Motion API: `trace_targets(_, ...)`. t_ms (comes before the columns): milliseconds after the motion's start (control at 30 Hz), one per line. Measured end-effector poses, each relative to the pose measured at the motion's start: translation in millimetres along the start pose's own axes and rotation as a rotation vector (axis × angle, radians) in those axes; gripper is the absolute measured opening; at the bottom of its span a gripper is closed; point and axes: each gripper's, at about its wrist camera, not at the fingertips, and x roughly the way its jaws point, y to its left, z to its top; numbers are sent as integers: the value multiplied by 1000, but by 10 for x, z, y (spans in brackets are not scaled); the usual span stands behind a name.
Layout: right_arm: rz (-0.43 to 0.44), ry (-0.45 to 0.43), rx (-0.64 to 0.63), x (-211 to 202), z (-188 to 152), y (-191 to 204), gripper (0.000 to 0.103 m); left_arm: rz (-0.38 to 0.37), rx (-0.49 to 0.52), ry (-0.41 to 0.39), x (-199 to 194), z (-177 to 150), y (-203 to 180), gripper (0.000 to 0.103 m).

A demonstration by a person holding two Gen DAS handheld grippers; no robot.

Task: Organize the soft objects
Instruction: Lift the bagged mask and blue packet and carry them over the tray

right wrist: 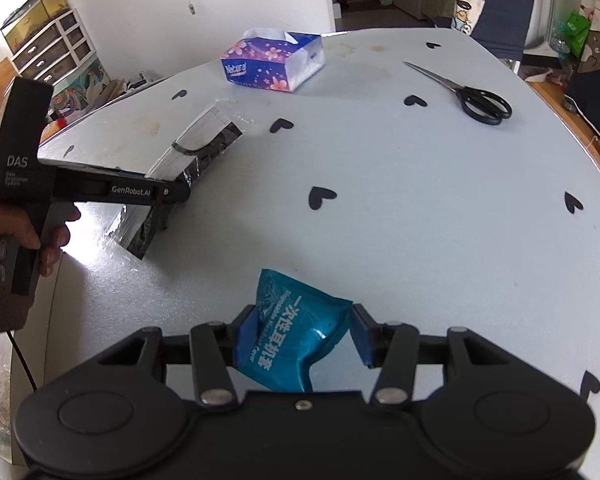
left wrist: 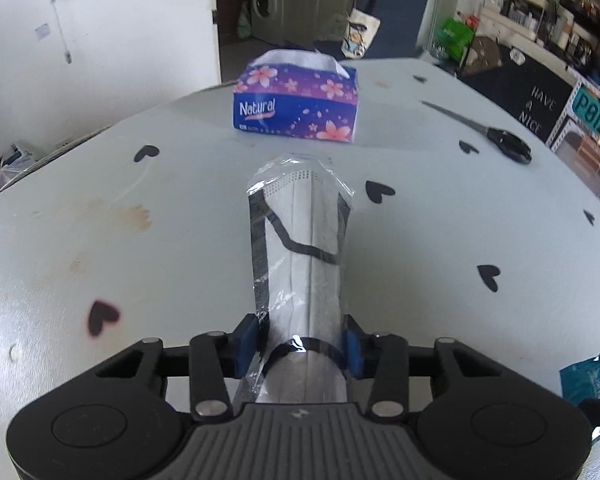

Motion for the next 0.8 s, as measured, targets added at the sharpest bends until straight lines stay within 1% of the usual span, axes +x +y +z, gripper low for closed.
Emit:
trace_targets(200, 12, -12, -12, -43, 12, -9, 51, -6, -48, -61, -285, -82, -85, 45)
trace_targets(333, 24, -29, -18, -94, 22, -49, 51, -6, -102, -111, -553, -167, -189, 45)
trace_targets(467, 36, -37, -36, -141, 33, -99, 51, 14, -151, -145, -811, -302, -323, 45)
trace_targets(600, 53, -66, -81, -257, 37, -111, 51, 42, -198, -180, -1083, -473, -431, 45)
trace_targets(800, 108, -99, -148, -404, 48, -40, 51, 100, -267, -229, -1529, -790, -462, 45)
